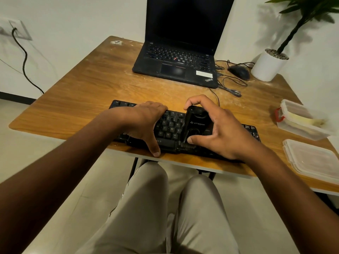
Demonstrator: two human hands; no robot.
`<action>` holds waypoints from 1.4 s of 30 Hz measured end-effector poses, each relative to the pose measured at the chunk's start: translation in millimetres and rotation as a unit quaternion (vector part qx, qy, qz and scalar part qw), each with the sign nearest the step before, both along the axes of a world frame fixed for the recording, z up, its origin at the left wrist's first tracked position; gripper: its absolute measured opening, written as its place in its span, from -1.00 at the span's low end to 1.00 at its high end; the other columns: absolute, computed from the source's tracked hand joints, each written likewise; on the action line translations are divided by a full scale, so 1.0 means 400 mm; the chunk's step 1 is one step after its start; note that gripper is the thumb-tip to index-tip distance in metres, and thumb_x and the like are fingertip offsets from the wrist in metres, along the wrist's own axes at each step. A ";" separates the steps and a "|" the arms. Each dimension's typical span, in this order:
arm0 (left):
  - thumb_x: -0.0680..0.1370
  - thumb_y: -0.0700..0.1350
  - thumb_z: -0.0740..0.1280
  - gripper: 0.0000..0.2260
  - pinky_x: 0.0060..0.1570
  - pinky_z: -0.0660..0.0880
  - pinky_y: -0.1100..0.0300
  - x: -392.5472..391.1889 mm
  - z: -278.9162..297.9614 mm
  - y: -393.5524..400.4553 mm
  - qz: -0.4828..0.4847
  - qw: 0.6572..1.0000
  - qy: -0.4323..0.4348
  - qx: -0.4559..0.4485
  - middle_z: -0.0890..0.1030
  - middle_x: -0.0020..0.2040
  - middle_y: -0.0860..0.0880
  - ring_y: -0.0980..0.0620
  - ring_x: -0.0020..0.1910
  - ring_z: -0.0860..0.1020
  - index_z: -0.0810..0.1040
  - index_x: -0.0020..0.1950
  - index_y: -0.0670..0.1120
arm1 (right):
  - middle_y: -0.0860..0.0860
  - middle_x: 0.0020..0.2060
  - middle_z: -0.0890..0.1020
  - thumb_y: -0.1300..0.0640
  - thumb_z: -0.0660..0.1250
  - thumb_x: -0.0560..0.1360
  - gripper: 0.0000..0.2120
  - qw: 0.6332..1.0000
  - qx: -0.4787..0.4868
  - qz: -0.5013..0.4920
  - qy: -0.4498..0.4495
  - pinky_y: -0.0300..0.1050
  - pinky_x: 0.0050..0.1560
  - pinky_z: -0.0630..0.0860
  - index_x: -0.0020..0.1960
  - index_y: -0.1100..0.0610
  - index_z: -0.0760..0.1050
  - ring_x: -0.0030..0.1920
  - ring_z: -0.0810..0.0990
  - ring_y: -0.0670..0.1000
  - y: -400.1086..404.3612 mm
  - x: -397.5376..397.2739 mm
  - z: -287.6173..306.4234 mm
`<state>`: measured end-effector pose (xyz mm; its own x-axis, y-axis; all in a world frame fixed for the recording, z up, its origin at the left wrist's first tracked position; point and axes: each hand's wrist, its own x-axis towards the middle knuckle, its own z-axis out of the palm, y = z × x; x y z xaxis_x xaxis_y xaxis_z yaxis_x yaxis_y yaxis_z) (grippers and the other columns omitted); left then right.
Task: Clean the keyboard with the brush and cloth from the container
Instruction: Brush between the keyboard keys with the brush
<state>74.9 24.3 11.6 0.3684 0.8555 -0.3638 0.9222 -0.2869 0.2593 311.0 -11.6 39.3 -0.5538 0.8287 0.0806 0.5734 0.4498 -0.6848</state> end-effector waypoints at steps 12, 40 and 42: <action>0.19 0.17 0.70 0.18 0.52 0.19 0.01 0.003 0.009 -0.002 -0.001 1.000 -0.007 -0.012 0.26 0.57 0.03 -0.01 0.54 0.20 0.08 0.64 0.02 | -0.05 0.01 0.59 0.20 0.54 0.47 -0.38 0.979 0.185 -0.074 -0.038 -0.10 -0.23 0.61 0.38 -0.12 0.32 -0.21 0.58 -0.09 0.169 -0.034 -0.068; 0.20 0.17 0.70 0.25 0.56 0.12 -0.01 0.004 0.006 -0.002 0.004 1.000 0.002 -0.013 0.15 0.64 0.02 -0.03 0.61 0.11 -0.01 0.68 0.02 | -0.15 0.06 0.54 0.26 0.58 0.41 -0.34 0.994 0.078 -0.076 0.009 -0.34 -0.25 0.58 0.32 -0.15 0.33 0.00 0.57 -0.15 0.206 -0.014 -0.041; 0.21 0.16 0.70 0.24 0.56 0.12 0.00 0.005 0.009 -0.005 0.003 1.000 0.002 -0.012 0.16 0.63 0.02 -0.03 0.61 0.11 -0.01 0.67 0.02 | -0.10 0.06 0.56 0.25 0.57 0.43 -0.35 0.990 0.108 -0.085 -0.005 -0.33 -0.27 0.58 0.33 -0.16 0.32 -0.03 0.59 -0.14 0.199 -0.014 -0.052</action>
<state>76.7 22.3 15.3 0.3619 0.8488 -0.3854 0.9249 -0.2752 0.2624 305.6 67.9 18.5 -0.4091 0.8741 0.2620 0.6598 0.4816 -0.5768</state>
